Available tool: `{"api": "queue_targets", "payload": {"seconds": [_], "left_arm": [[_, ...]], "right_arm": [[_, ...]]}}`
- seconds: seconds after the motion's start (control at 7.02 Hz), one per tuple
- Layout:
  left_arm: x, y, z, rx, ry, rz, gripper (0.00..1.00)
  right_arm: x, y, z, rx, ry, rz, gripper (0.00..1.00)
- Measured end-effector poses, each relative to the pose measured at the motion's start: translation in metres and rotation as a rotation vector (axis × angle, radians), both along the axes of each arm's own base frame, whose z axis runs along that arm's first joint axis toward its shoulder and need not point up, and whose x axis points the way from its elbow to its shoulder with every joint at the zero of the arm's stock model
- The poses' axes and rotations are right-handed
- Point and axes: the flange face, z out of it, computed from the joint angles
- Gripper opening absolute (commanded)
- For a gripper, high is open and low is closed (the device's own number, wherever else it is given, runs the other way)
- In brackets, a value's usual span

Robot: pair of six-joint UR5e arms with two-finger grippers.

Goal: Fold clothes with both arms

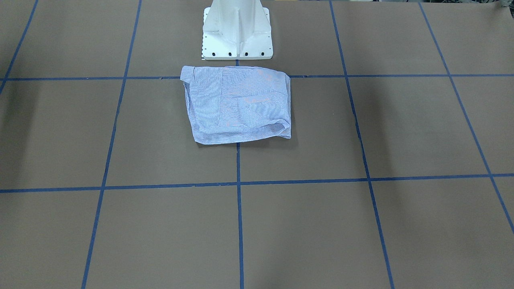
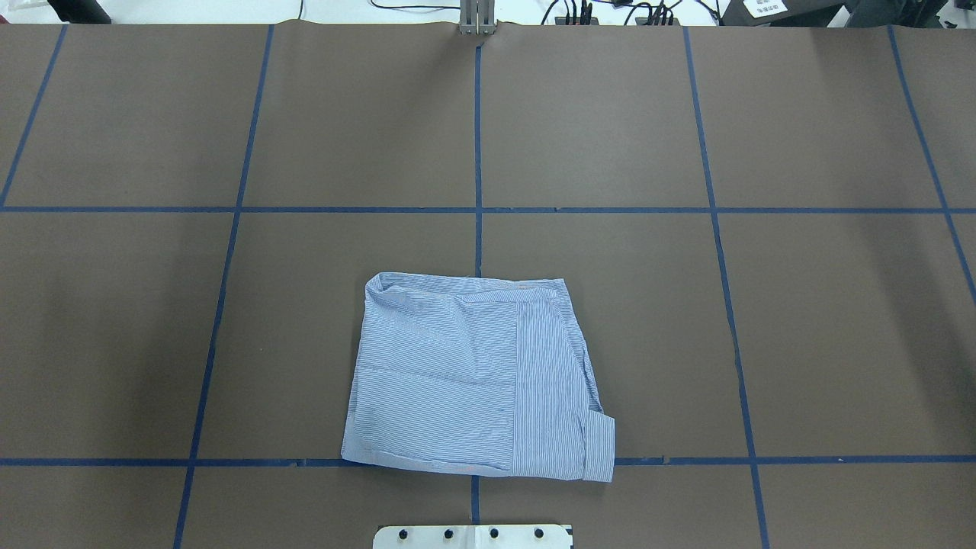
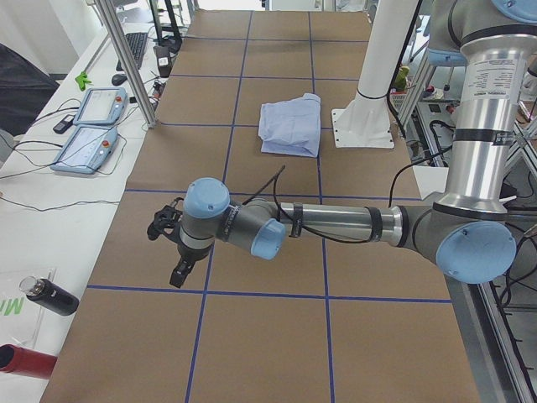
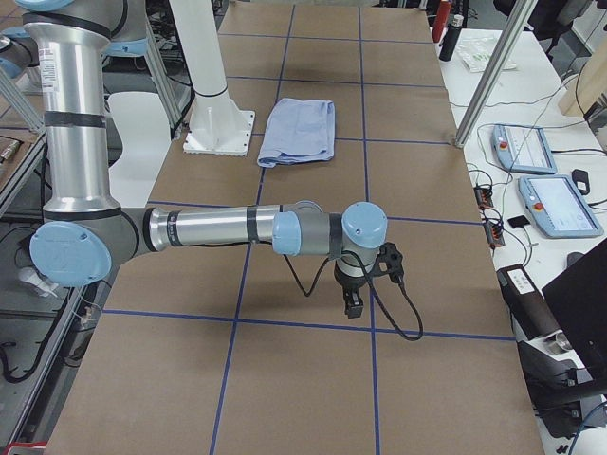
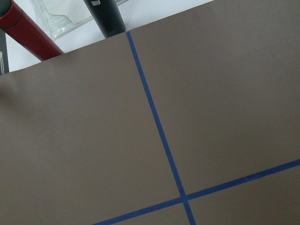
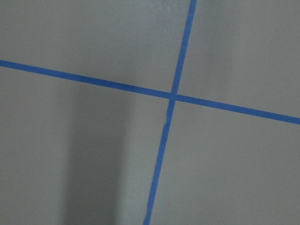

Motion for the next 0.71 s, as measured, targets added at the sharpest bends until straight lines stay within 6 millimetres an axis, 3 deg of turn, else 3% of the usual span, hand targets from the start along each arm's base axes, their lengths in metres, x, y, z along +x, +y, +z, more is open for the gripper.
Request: {"api": "queue_targets", "payload": {"seconds": [0.28,0.43,0.71], "left_arm": [[-0.004,0.026,0.028,-0.068,-0.059,-0.021,0.99],[-0.003,0.031,0.021,-0.132,-0.063,-0.020,0.99],[0.000,0.040,-0.028,-0.261,-0.056,-0.014,0.99]], "right_arm": [[0.006,0.000,0.005,-0.003,0.080,0.008,1.00],[0.006,0.000,0.004,-0.006,0.080,0.011,1.00],[0.003,0.001,0.002,-0.011,0.040,0.011,1.00]]}}
